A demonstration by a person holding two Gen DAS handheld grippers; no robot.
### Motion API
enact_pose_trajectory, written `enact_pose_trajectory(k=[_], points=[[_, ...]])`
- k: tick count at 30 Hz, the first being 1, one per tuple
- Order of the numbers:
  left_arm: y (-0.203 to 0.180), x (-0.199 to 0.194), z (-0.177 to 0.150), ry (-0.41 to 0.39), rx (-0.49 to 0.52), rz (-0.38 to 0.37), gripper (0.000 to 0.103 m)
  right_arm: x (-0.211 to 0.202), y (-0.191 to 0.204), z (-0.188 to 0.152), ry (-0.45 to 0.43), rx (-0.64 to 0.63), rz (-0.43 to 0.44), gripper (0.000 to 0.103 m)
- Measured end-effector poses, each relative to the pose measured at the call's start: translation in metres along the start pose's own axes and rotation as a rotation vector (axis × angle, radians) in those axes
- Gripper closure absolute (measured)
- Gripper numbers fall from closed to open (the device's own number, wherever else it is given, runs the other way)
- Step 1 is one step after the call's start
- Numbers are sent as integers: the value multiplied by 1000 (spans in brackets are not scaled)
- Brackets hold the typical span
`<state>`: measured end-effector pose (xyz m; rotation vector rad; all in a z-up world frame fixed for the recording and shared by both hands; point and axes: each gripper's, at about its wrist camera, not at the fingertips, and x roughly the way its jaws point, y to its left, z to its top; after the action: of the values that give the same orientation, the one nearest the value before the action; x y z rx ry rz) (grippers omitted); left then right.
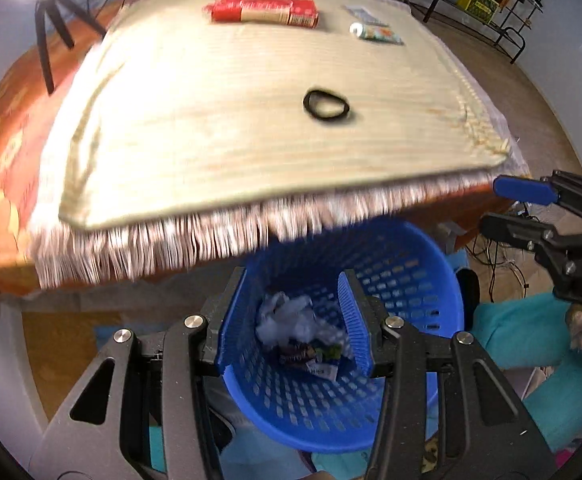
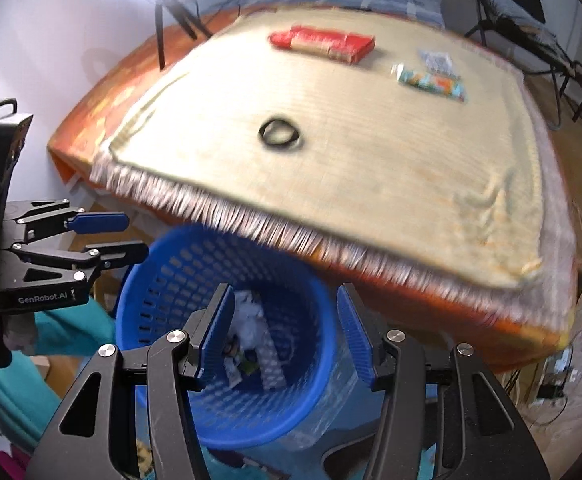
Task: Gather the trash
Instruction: 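Move both tools back over the bed toward the hair tie and cream tube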
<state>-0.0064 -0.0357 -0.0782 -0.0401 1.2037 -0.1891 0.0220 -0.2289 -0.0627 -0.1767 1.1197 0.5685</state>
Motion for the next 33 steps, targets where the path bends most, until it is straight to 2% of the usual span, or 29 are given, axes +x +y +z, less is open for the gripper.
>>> enact_pose_trajectory(k=[1, 3, 10, 16, 19, 23, 25, 31, 33], points=[[0, 0, 4, -4, 1, -1, 56, -2, -6, 7, -12, 0, 7, 50], [-1, -1, 16, -14, 5, -6, 56, -4, -17, 19, -33, -3, 10, 40], [-5, 10, 52, -30, 18, -5, 56, -8, -50, 63, -81, -45, 9, 40], [-5, 33, 79, -10, 10, -13, 56, 8, -71, 93, -26, -148, -39, 40], [-8, 44, 89, -2, 20, -12, 56, 20, -86, 106, -17, -177, -81, 40], [-12, 57, 102, 5, 39, -20, 57, 37, -105, 123, 3, -191, -94, 40], [-13, 64, 107, 15, 44, -23, 69, 46, -115, 131, 12, -190, -110, 40], [-14, 83, 116, 41, 55, -27, 70, 65, -128, 150, 28, -231, -135, 40], [-15, 85, 120, 36, 65, -24, 75, 71, -130, 155, 34, -244, -140, 40]])
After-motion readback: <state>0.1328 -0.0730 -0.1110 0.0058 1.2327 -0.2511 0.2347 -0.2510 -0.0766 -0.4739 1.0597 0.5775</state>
